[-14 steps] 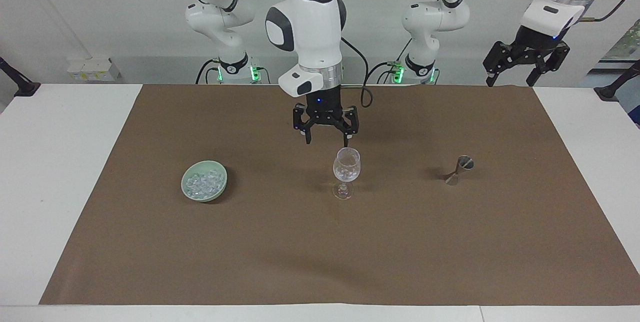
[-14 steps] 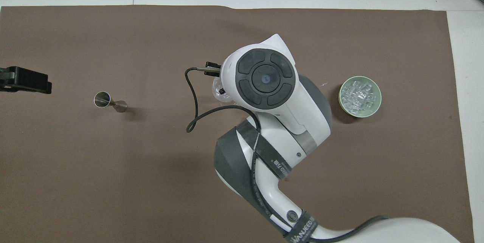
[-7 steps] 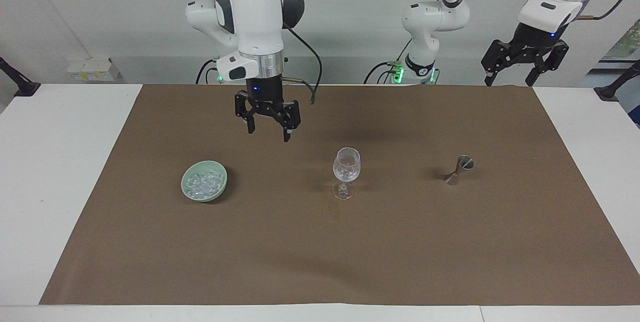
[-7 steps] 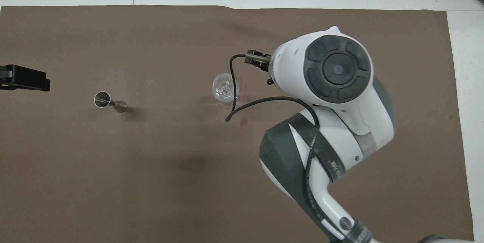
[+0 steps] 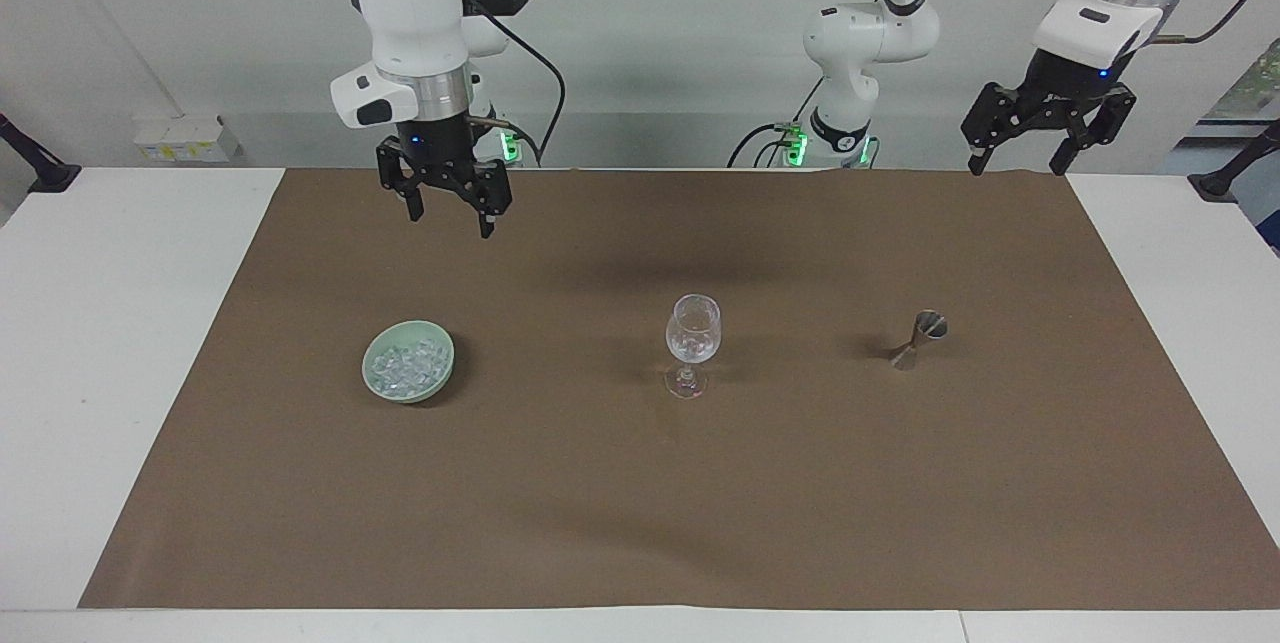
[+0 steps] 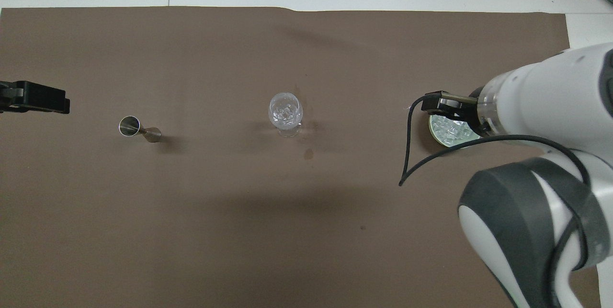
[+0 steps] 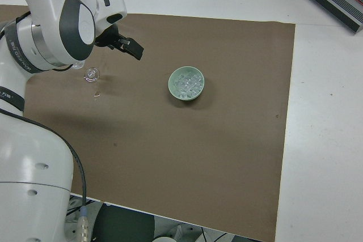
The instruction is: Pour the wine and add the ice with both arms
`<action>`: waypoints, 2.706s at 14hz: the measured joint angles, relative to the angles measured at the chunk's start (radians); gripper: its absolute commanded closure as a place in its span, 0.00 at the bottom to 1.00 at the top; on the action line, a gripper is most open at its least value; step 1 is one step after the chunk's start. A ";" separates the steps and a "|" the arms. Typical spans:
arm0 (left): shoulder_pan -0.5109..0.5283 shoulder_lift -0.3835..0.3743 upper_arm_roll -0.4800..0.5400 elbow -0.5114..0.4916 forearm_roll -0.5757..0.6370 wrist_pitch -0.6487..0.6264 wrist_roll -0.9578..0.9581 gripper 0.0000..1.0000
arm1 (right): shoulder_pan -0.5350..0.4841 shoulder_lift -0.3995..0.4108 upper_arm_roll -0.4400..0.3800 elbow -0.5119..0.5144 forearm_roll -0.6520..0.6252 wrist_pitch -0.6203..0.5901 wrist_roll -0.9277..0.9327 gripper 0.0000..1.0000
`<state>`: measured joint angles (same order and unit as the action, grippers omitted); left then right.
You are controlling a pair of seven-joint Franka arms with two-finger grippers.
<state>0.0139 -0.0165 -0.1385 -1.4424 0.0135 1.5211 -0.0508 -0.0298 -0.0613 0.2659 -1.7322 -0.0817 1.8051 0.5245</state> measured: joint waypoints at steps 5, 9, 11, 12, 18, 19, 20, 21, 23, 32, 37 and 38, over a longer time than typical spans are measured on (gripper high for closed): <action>-0.003 -0.001 -0.002 -0.014 0.000 -0.021 0.001 0.00 | -0.005 -0.009 -0.048 0.003 0.003 -0.045 -0.029 0.00; 0.013 -0.006 -0.036 -0.044 0.000 -0.028 0.002 0.00 | -0.005 -0.009 -0.065 0.007 0.010 -0.058 -0.049 0.00; 0.016 -0.035 -0.051 -0.093 0.000 -0.028 0.003 0.00 | -0.005 -0.009 -0.070 0.008 0.040 -0.058 -0.072 0.00; 0.016 -0.054 -0.054 -0.119 0.000 -0.028 0.003 0.00 | -0.006 -0.008 -0.078 0.008 0.052 -0.058 -0.083 0.00; 0.021 -0.100 -0.053 -0.123 0.000 -0.025 0.003 0.00 | -0.014 -0.002 -0.115 0.054 0.062 -0.083 -0.170 0.00; 0.025 -0.106 -0.050 -0.118 0.000 -0.025 0.002 0.00 | -0.014 0.005 -0.121 0.073 0.062 -0.103 -0.171 0.00; 0.031 -0.110 -0.045 -0.117 0.000 -0.025 0.002 0.00 | -0.012 0.016 -0.130 0.095 0.062 -0.124 -0.171 0.00; 0.034 -0.112 -0.034 -0.117 0.000 -0.025 0.002 0.00 | -0.007 0.027 -0.147 0.117 0.062 -0.141 -0.172 0.00; 0.036 -0.111 -0.010 -0.117 0.000 -0.025 0.003 0.00 | 0.008 0.044 -0.197 0.152 0.063 -0.186 -0.185 0.00; 0.045 -0.111 0.001 -0.123 -0.093 -0.083 0.002 0.00 | 0.036 0.073 -0.229 0.221 0.063 -0.274 -0.257 0.00; 0.044 -0.111 -0.005 -0.123 -0.057 -0.089 0.003 0.00 | 0.037 0.074 -0.229 0.212 0.063 -0.274 -0.257 0.00; 0.044 -0.111 -0.005 -0.123 -0.056 -0.089 0.003 0.00 | 0.038 0.074 -0.229 0.210 0.063 -0.274 -0.257 0.00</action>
<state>0.0580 -0.1276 -0.1433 -1.5655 -0.0427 1.4325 -0.0479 0.0082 0.0127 0.0369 -1.5226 -0.0191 1.5313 0.2679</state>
